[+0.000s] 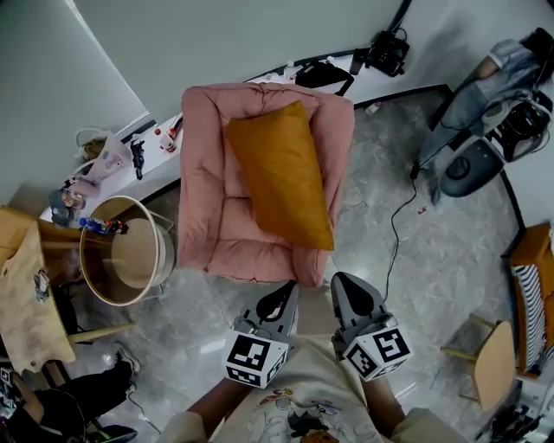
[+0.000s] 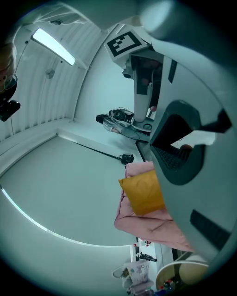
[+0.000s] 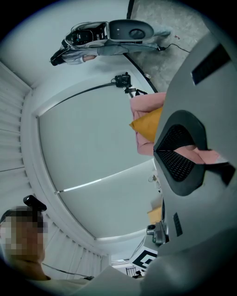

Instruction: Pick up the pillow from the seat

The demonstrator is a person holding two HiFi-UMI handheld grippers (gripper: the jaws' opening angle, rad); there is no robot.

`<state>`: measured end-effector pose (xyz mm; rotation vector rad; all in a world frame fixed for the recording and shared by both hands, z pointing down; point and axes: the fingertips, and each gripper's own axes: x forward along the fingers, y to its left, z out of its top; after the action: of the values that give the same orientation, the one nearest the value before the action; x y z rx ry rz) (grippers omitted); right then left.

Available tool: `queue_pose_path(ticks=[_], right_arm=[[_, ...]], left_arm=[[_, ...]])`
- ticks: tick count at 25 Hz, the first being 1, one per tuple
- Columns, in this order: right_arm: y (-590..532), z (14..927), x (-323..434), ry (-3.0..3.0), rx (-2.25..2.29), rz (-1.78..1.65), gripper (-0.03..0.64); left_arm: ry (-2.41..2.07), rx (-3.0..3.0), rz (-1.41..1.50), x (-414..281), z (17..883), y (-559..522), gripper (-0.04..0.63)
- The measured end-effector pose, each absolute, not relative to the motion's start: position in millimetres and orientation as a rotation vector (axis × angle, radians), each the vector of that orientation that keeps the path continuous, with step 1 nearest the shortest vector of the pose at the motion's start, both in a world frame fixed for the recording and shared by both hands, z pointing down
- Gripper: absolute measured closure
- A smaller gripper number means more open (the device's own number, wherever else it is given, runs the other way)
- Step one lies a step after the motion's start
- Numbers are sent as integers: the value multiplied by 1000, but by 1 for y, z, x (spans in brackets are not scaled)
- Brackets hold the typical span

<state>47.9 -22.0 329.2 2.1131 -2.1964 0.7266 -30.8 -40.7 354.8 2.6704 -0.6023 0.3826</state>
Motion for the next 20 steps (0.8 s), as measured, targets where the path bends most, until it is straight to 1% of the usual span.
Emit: queue_pose_path(ticks=[12, 20], right_arm=[[-109, 334, 129, -2310, 1961, 771, 595], [-163, 328, 172, -2381, 1875, 791, 594]], left_arm=[[-700, 2623, 426, 56, 357, -115, 591], [-825, 2574, 439, 90, 351, -155, 591]])
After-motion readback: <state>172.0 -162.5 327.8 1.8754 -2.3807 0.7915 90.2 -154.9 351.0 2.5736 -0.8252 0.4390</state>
